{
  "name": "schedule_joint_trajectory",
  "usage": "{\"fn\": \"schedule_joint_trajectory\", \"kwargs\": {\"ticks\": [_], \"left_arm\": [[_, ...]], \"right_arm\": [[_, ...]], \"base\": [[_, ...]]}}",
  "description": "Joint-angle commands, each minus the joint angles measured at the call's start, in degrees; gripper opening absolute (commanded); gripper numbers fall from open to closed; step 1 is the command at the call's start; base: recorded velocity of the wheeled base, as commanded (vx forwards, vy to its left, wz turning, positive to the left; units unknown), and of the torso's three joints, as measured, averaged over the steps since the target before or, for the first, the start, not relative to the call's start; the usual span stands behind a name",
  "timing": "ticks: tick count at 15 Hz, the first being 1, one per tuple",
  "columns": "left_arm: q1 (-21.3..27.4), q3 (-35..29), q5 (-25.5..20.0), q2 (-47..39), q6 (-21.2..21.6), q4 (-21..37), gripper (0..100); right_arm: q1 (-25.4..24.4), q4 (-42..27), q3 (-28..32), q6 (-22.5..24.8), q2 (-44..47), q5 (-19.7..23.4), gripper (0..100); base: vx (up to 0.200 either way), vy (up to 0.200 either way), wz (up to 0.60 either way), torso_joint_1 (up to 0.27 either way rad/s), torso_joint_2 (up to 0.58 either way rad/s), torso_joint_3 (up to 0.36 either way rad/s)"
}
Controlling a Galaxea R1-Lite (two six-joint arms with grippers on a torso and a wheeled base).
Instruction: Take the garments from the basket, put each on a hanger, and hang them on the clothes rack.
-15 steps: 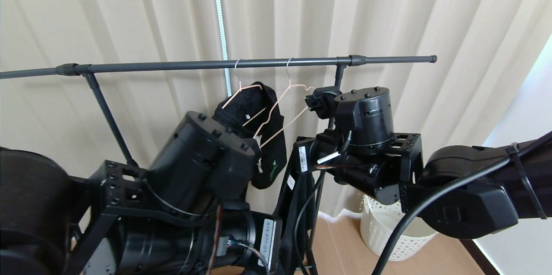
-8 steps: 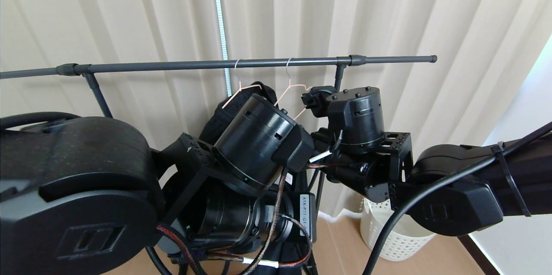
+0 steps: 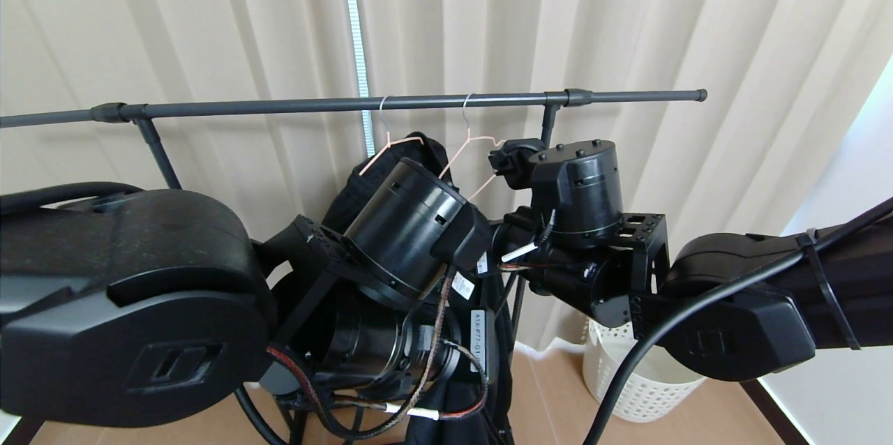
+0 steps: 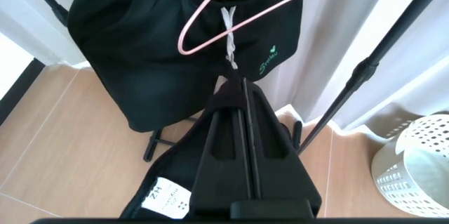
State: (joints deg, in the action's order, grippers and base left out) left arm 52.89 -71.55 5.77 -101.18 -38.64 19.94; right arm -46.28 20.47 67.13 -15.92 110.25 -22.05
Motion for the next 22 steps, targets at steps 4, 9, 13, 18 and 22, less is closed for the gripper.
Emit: {"fn": "schedule_joint_trajectory", "kwargs": {"ticks": [4, 9, 13, 18, 22], "left_arm": [[-3.32, 2.73, 0.3, 1.51, 2.52, 0.01, 0], [-8.16, 3.87, 0.3, 2.66, 6.65, -0.17, 0], [-12.55, 2.99, 0.12, 2.57, 10.08, -0.7, 0], [-13.61, 1.23, 0.21, 1.87, 14.65, -1.84, 0], [-13.43, 0.62, 0.12, 1.07, 14.74, -4.74, 0]], "right_arm": [[0.31, 0.01, -0.07, 0.1, -0.65, -0.54, 0], [1.71, -0.69, -1.39, 2.12, -3.73, -0.62, 0], [2.51, -0.78, -4.82, 7.57, -7.07, -0.62, 0], [4.0, -0.87, -8.6, 12.93, -11.29, -0.54, 0], [3.82, -0.96, -11.59, 16.89, -12.96, -0.54, 0]], "base": [[0.0, 0.0, 0.0, 0.0, 0.0, 0.0], [0.0, 0.0, 0.0, 0.0, 0.0, 0.0], [0.0, 0.0, 0.0, 0.0, 0.0, 0.0], [0.0, 0.0, 0.0, 0.0, 0.0, 0.0], [0.0, 0.0, 0.0, 0.0, 0.0, 0.0]]}}
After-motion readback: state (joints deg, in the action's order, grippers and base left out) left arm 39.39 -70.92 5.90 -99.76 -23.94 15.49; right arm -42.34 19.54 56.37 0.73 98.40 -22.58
